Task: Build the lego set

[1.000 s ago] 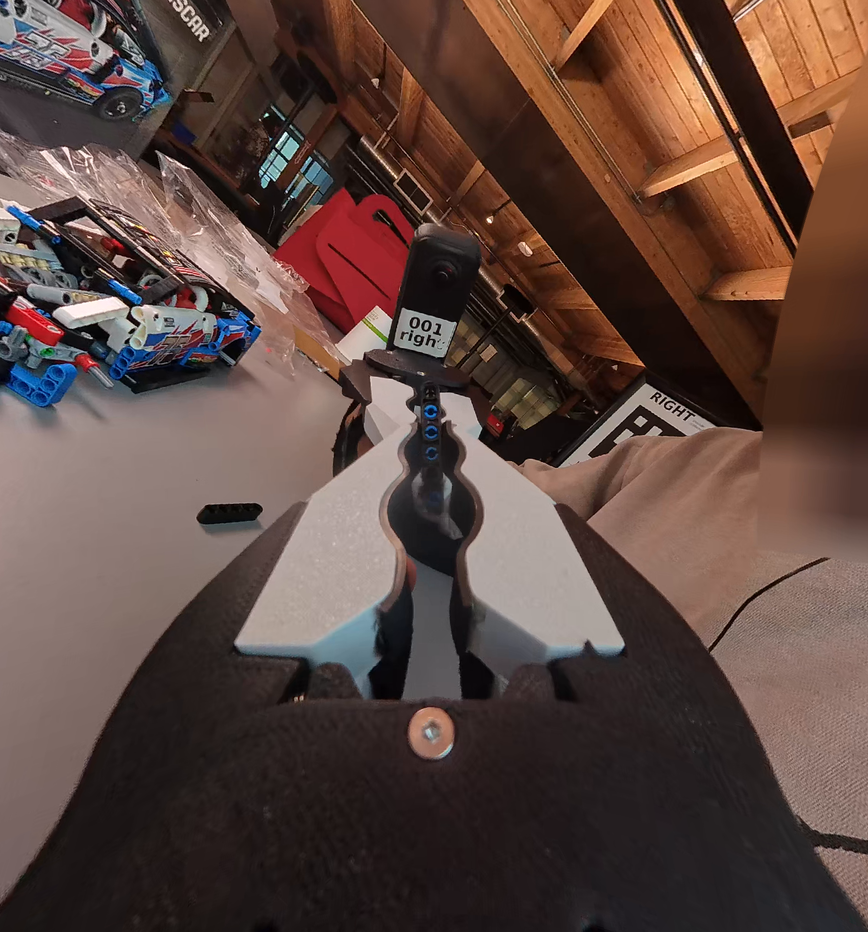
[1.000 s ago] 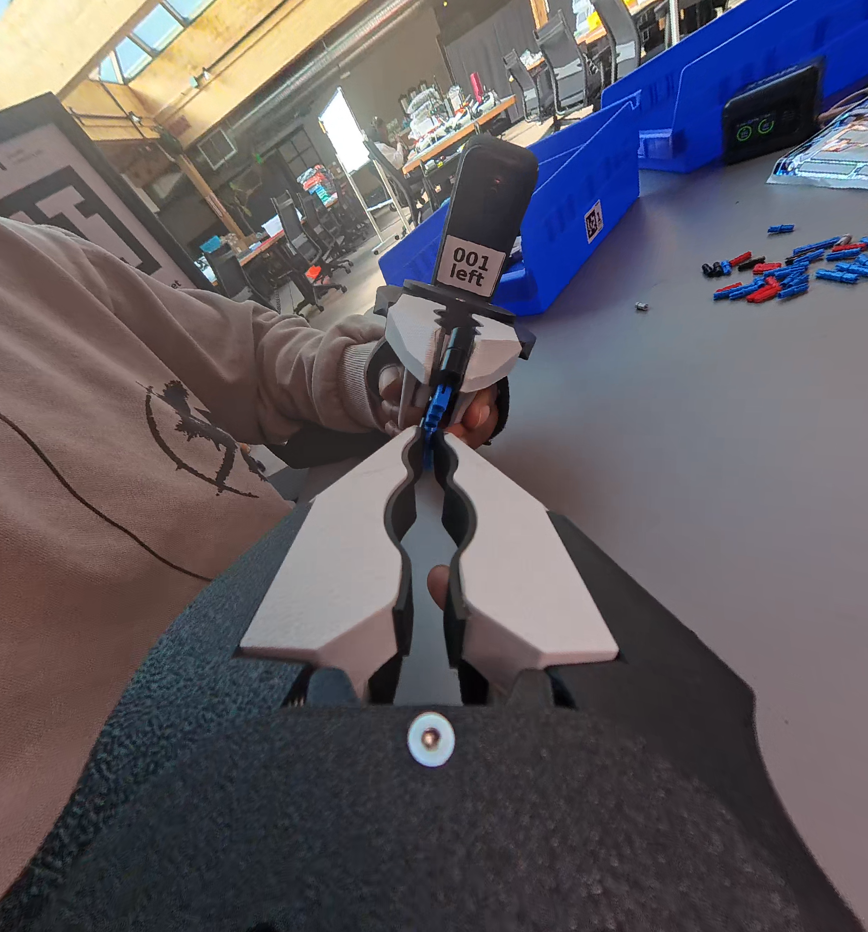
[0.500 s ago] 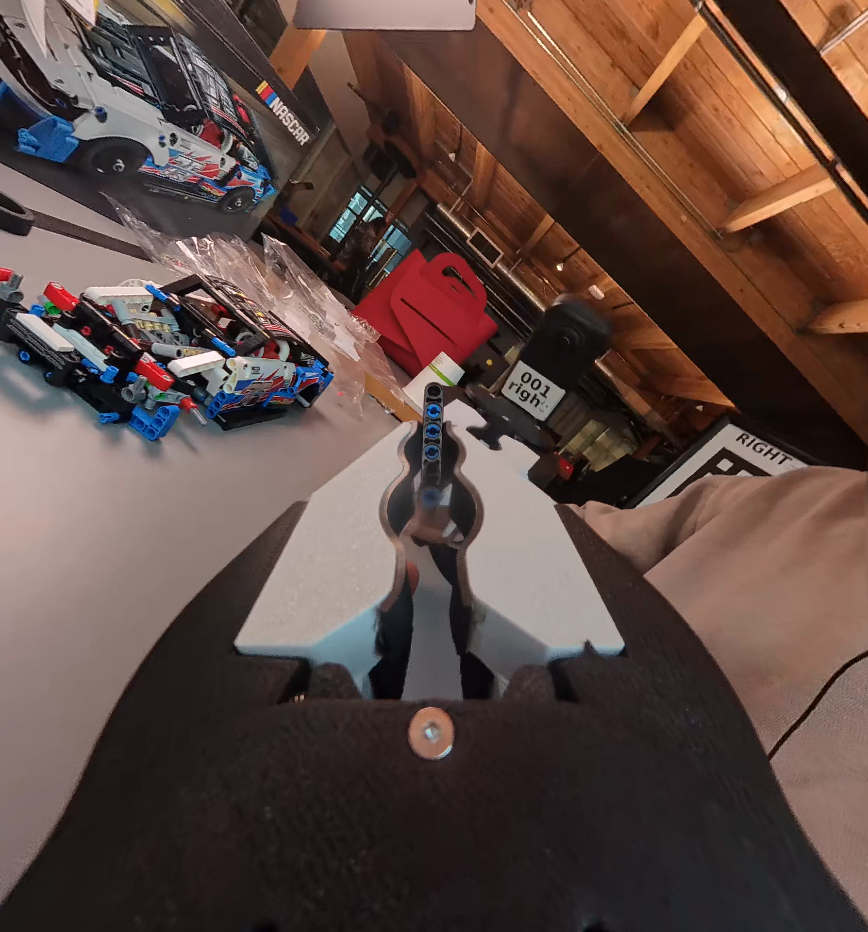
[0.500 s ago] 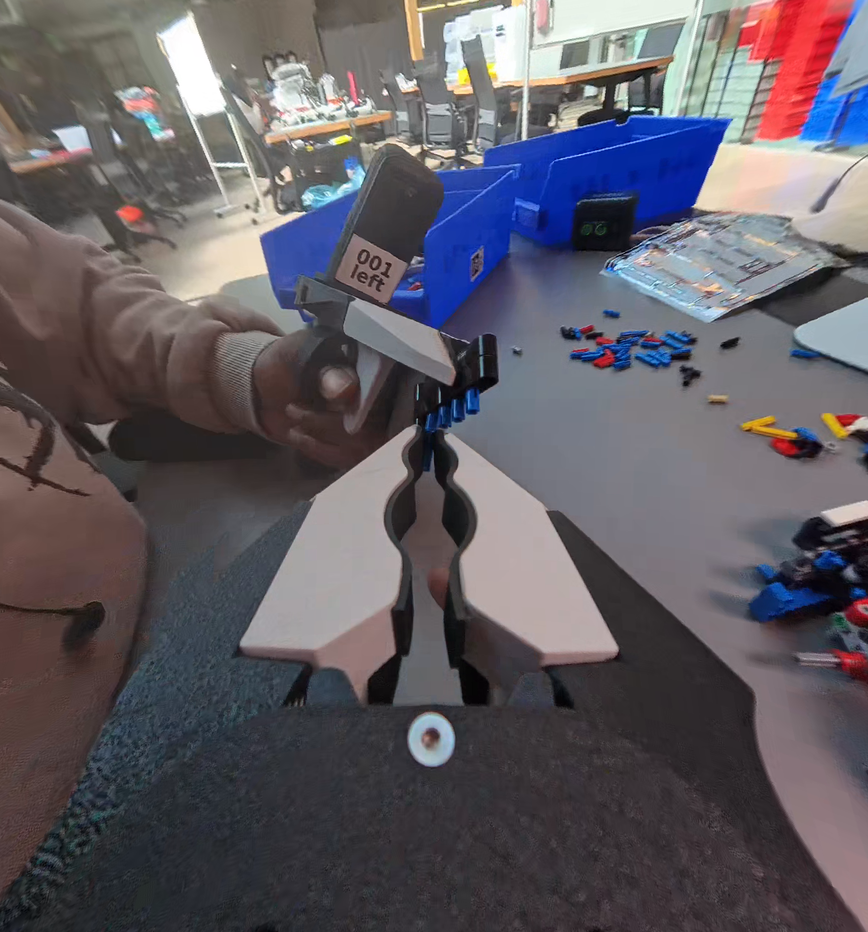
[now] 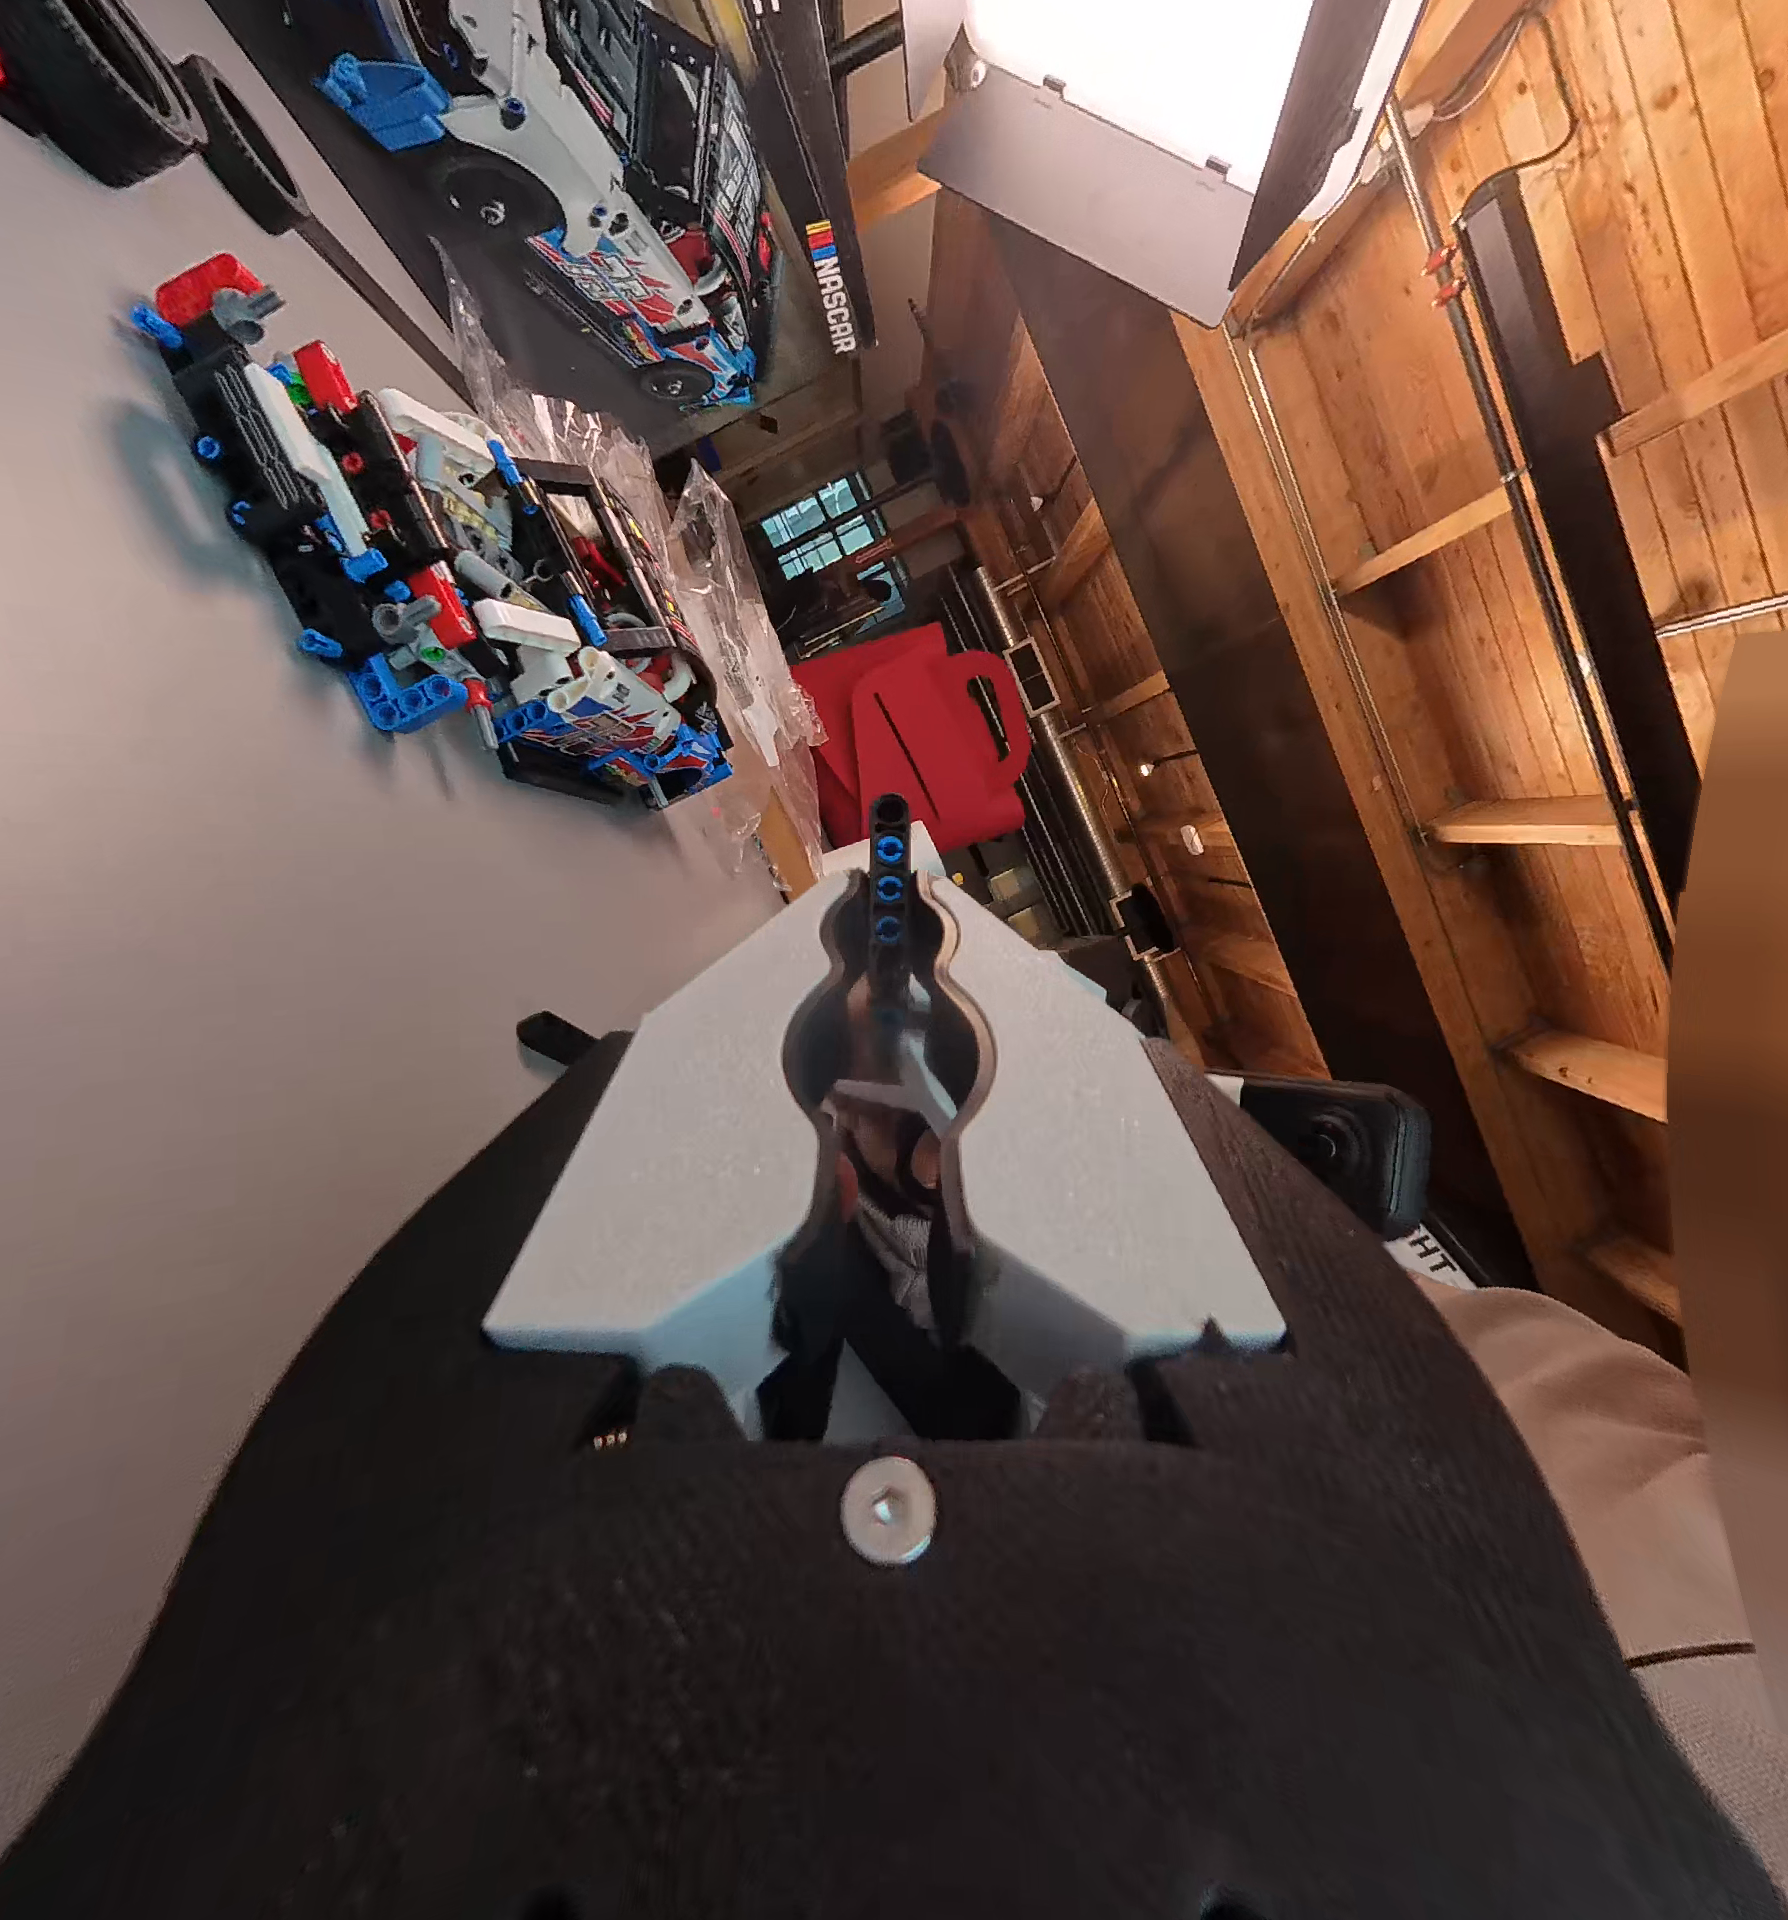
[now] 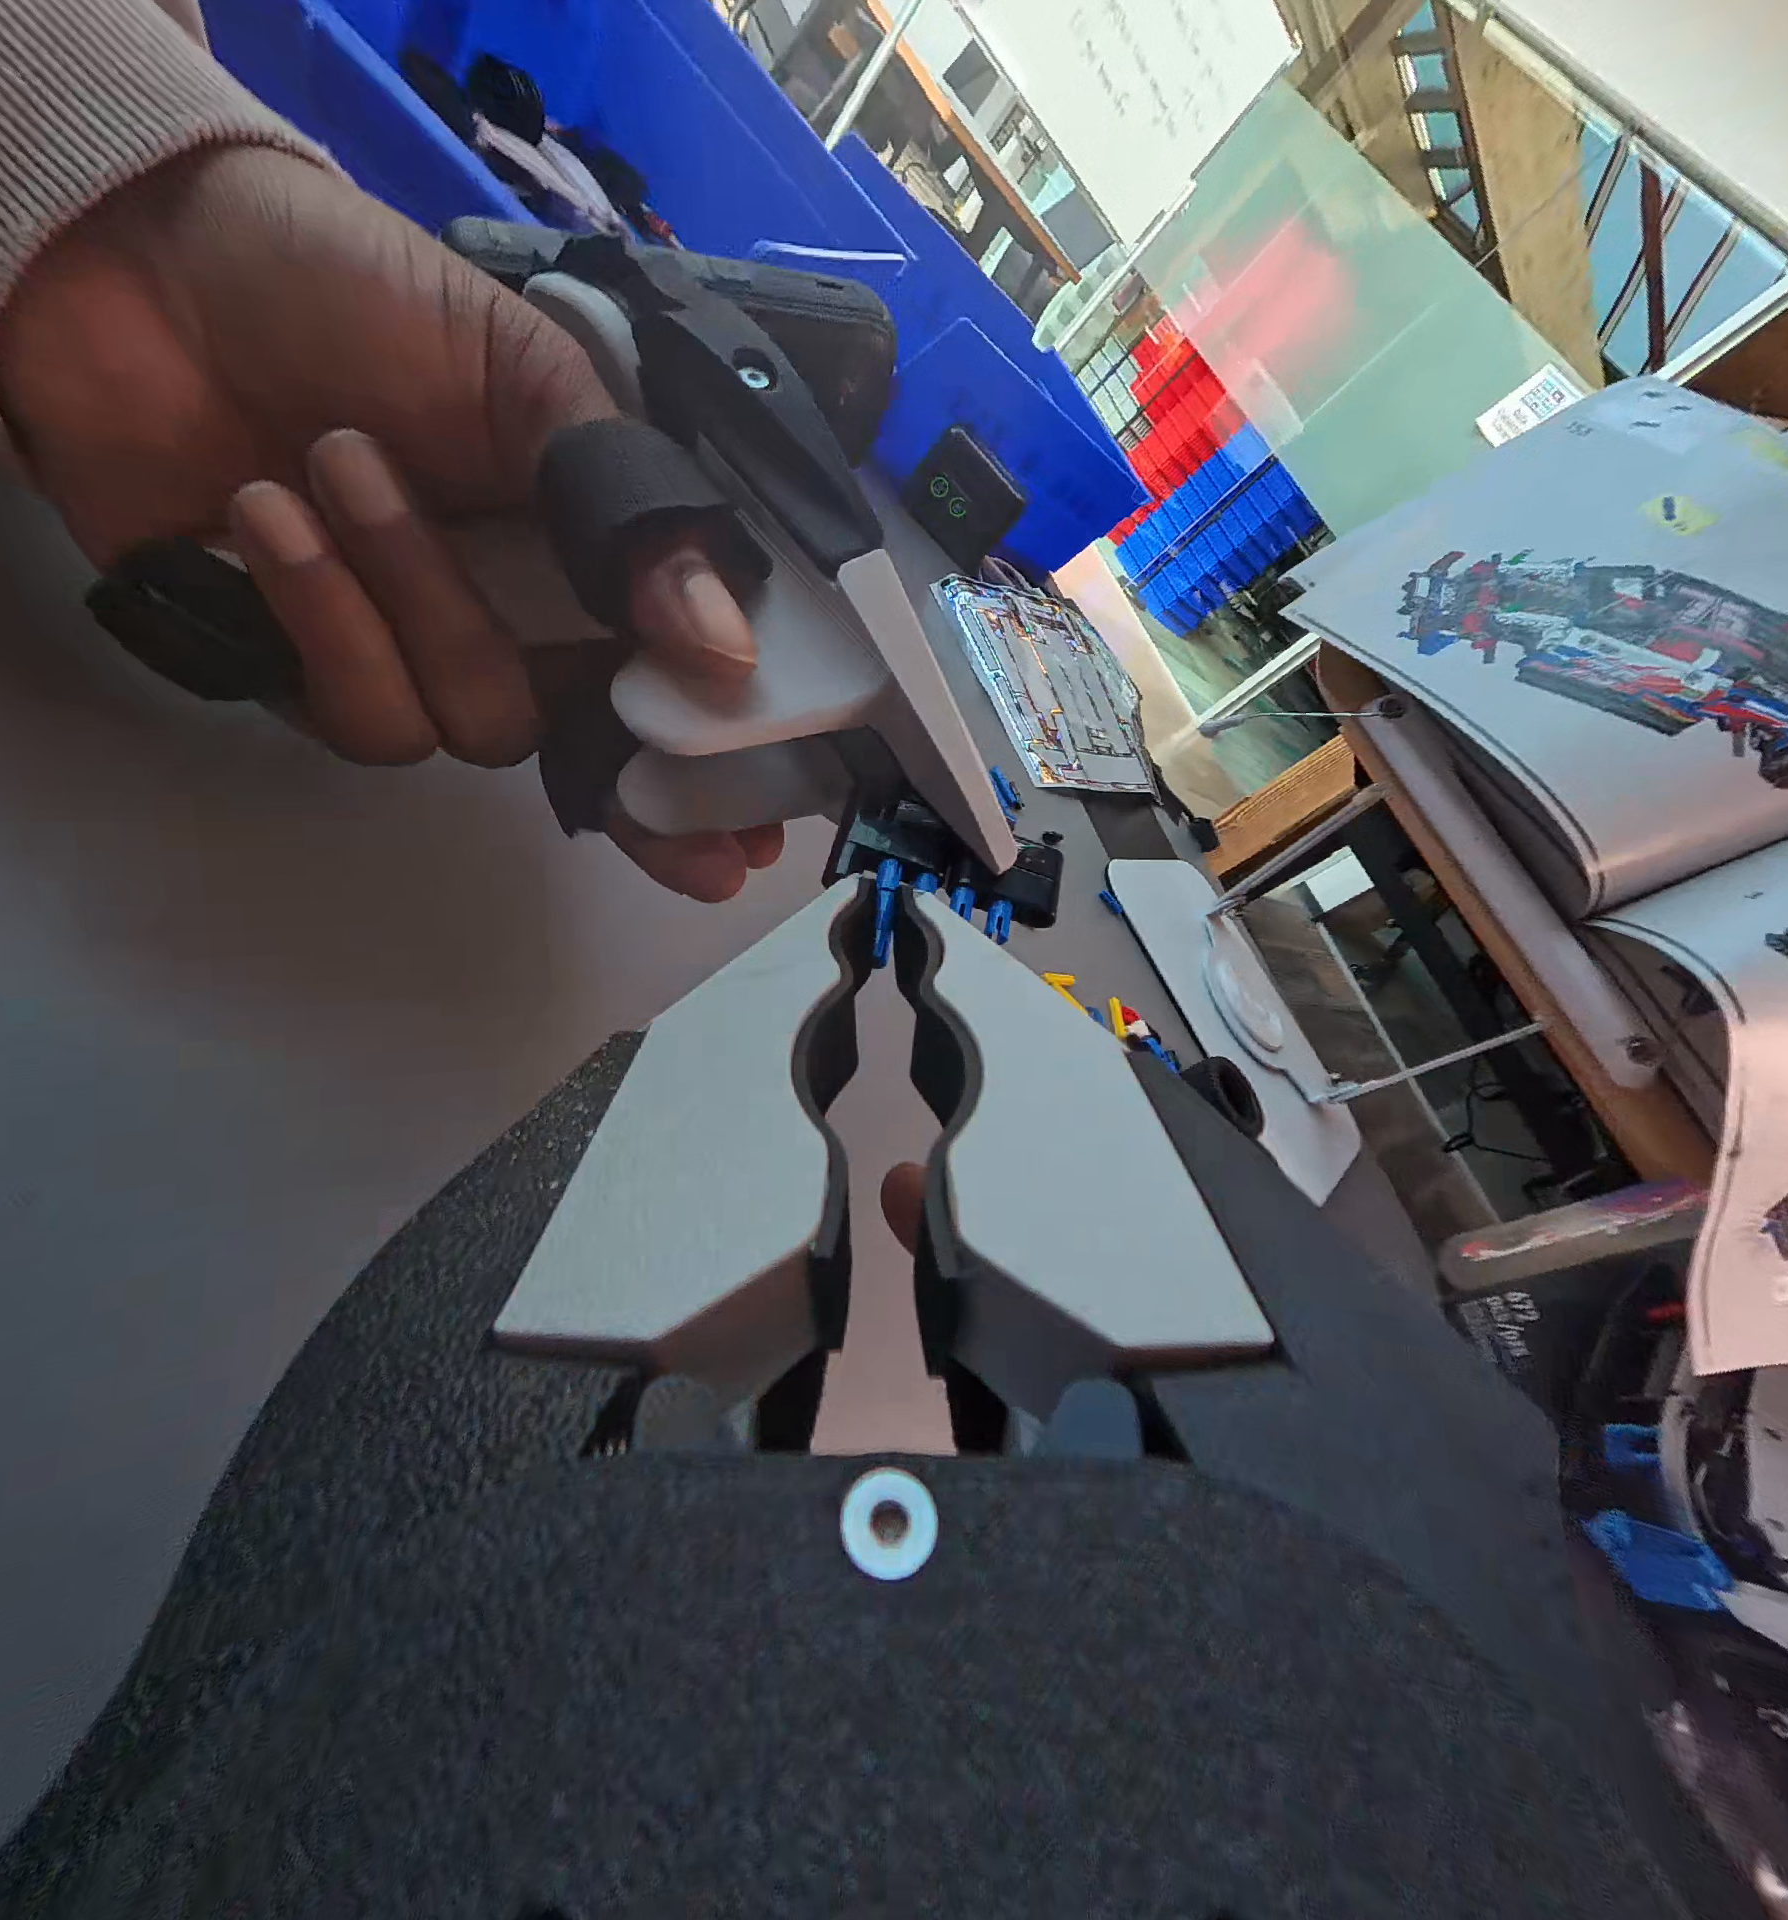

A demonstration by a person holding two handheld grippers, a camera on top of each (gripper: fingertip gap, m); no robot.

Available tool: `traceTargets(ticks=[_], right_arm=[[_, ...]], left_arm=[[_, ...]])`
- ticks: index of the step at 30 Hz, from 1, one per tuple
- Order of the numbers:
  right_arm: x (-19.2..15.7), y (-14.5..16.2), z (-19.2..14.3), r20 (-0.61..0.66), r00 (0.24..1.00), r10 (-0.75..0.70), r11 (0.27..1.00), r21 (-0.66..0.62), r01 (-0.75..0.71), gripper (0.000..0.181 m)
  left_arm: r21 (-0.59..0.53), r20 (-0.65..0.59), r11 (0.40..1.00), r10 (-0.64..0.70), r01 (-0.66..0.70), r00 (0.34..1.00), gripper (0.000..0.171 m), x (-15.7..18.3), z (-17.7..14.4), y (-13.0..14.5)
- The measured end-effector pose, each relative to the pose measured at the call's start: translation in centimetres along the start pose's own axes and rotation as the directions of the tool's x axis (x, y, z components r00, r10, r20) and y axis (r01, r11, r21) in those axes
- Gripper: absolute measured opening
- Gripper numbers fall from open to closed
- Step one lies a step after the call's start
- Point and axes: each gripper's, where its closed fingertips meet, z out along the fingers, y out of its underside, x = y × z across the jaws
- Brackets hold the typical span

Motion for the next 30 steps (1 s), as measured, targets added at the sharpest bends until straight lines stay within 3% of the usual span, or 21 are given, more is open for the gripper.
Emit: traceTargets(ticks=[2, 4, 8, 12, 17, 19, 21, 23, 27, 30], right_arm=[[0.2, -0.3, 0.0, 0.049, 0.976, 0.212, 0.977, 0.021, -0.213, 0.0], [0.4, -0.7, 0.1, 0.119, 0.907, 0.405, 0.911, 0.038, -0.412, 0.0], [0.8, -1.5, -0.3, 0.32, 0.634, 0.704, 0.66, 0.036, -0.751, 0.0], [0.8, -2.2, -1.0, 0.488, 0.29, 0.823, 0.367, -0.067, -0.928, 0.0], [0.7, -2.5, -1.6, 0.54, 0.017, 0.841, 0.143, -0.193, -0.971, 0.0], [0.6, -2.4, -1.7, 0.536, -0.05, 0.843, 0.096, -0.241, -0.966, 0.0], [0.5, -2.3, -1.8, 0.521, -0.033, 0.853, 0.115, -0.25, -0.961, 0.0], [0.5, -2.3, -2.0, 0.505, 0.044, 0.862, 0.178, -0.221, -0.959, 0.0], [0.6, -1.4, -1.6, 0.369, 0.38, 0.848, 0.447, -0.115, -0.887, 0.0], [0.7, -0.8, -1.0, 0.282, 0.504, 0.817, 0.539, -0.058, -0.841, 0.0]], left_arm=[[0.021, -0.018, 0.999, 0.042, -0.042, 0.999, 0.007, 0.5, 0.0, -0.2], [0.041, -0.061, 0.997, 0.062, -0.06, 0.996, 0.007, 1.2, 0.0, -0.5], [0.043, -0.183, 0.999, 0.027, -0.02, 0.983, 0.007, 2.4, 0.0, -0.6], [0.017, -0.282, 1.0, 0.002, 0.003, 0.959, 0.006, 3.4, 0.1, -0.2], [-0.005, -0.348, 1.0, -0.005, 0.003, 0.938, 0.006, 4.2, 0.3, 0.2], [-0.019, -0.356, 1.0, -0.009, 0.002, 0.934, 0.007, 4.1, 0.5, 0.4], [-0.035, -0.352, 0.999, 0.02, -0.034, 0.936, 0.006, 4.1, 0.6, 0.7], [-0.044, -0.317, 0.992, 0.095, -0.115, 0.944, 0.006, 4.0, 0.8, 0.8], [-0.041, -0.207, 0.981, 0.175, -0.187, 0.963, 0.007, 2.9, 1.2, 0.6], [0.002, -0.138, 0.988, 0.151, -0.153, 0.979, 0.007, 2.1, 1.3, 0.1]])
